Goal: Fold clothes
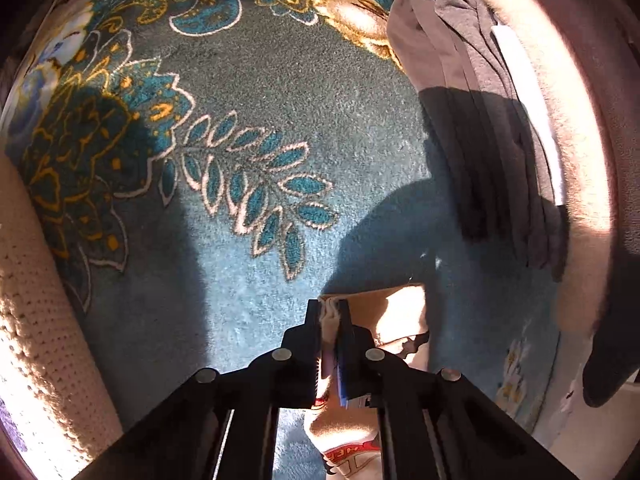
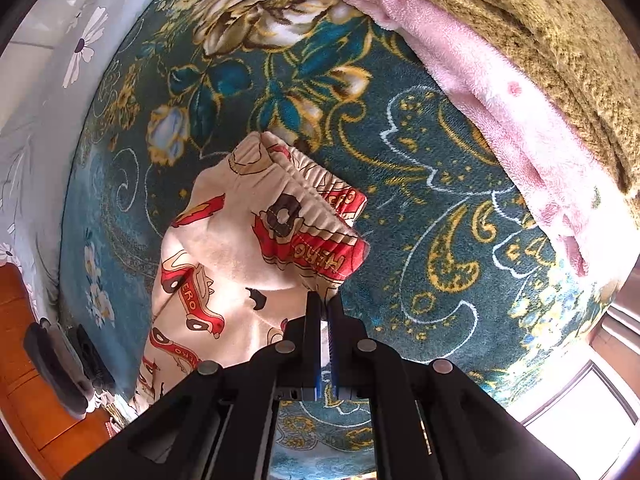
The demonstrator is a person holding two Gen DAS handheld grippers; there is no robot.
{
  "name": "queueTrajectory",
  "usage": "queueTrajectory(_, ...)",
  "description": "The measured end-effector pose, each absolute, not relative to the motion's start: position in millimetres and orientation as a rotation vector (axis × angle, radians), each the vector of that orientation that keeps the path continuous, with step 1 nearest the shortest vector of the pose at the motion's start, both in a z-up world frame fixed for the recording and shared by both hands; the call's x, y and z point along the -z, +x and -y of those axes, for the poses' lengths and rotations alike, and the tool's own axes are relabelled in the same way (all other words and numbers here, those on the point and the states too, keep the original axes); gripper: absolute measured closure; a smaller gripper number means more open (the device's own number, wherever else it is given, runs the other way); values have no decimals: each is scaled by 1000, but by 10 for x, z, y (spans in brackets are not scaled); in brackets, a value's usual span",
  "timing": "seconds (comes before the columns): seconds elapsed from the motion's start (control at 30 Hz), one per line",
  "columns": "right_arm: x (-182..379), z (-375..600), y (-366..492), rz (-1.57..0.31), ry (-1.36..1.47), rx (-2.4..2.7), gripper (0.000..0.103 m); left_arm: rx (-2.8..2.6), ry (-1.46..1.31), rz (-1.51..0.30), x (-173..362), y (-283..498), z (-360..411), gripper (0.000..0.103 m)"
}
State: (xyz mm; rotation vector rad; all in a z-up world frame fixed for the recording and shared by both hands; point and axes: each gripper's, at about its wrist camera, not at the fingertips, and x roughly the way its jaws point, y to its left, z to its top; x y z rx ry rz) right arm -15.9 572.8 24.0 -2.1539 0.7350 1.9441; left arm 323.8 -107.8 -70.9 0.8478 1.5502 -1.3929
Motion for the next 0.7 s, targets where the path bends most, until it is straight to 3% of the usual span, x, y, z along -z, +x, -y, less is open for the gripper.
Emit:
queueTrajectory(0.13, -383, -5762, -157, -748, -2117, -1996, 99, 1504, 630, -1674, 77, 3335, 1187, 97)
queueTrajectory(0.23, -520, -5813, -167, -785, -2073, -2075, 99, 1636, 592, -1565, -387, 3416, 1330, 97)
queueTrajectory(0.33, -493, -5735, -348, -800, -2101, -2074, 99, 1577, 754, -1474, -199, 3407, 1474, 96)
queueTrajectory(0.5, -339, -5409, -713, -836, -2132, -2109, 100, 1300, 784, -1630, 426, 3533, 1424, 96)
queueTrajectory(0.7, -814, -5228, -1251, -1060, -1943, -2389, 100, 1389, 642, -1701, 180, 3528, 1509, 96)
